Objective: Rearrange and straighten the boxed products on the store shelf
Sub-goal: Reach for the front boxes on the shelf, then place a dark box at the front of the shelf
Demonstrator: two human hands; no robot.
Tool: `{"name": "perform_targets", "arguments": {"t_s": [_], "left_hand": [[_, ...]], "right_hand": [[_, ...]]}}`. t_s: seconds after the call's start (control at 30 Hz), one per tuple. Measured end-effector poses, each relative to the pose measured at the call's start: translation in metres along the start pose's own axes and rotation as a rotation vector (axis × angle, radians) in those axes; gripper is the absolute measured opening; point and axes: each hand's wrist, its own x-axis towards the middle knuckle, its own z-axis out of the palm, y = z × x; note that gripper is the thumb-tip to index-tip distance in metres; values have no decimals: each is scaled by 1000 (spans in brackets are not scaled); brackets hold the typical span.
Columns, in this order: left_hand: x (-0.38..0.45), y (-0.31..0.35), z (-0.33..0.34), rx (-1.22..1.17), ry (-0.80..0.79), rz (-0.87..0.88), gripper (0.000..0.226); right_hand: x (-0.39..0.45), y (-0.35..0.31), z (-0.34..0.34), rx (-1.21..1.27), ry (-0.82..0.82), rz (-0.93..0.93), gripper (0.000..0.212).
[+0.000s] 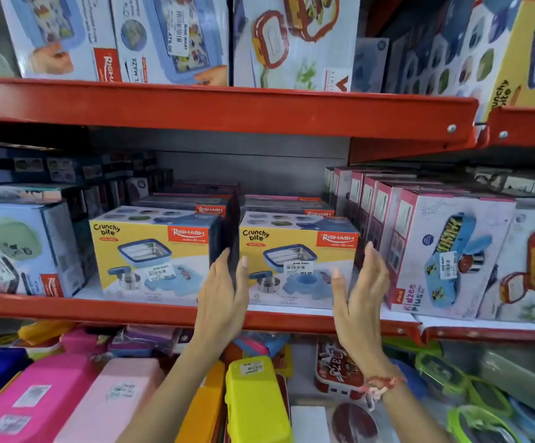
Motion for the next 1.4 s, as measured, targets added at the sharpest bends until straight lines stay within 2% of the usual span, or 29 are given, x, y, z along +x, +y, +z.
{"name": "perform_targets", "arguments": {"t_s": [0.1, 0.13, 0.2, 0.3, 0.4, 0.47, 0.67, 0.8, 0.93, 0.97, 1.13, 1.4], "left_hand": [[9, -3, -1, -283, -22, -243, 52], [13, -3, -6, -368, -45, -316, 55], [20, 1, -6, -527, -83, -439, 75], [27, 8, -13, -588, -113, -488, 75], [31, 9, -26, -600, -107, -457, 81], [36, 9, -34, -627, -102, -450, 81], [52, 19, -50, -743, -116, -471, 65], [55, 23, -50, -691, -114, -464, 65], [48, 23, -41, -670, -134, -335, 39], [47, 21, -38, -672, -138, -304, 39], [44, 15, -23, -649, -116, -179, 53], [38, 0, 2, -571, -40, -145, 58]], "right_hand": [[5, 6, -1, 192, -100, 274, 69], [9, 6, -2, 285, -137, 358, 69], [20, 6, -6, 432, -135, 503, 69], [39, 3, -19, 550, -136, 605, 72], [50, -7, -39, 637, -139, 561, 56], [58, -12, -51, 651, -135, 522, 52], [73, -19, -65, 735, -94, 470, 33], [75, -18, -65, 730, -130, 439, 32], [72, -16, -67, 733, -183, 442, 27], [71, -13, -66, 723, -186, 434, 24], [66, -2, -54, 647, -136, 348, 41], [44, 21, -29, 595, -79, 313, 47]]}}
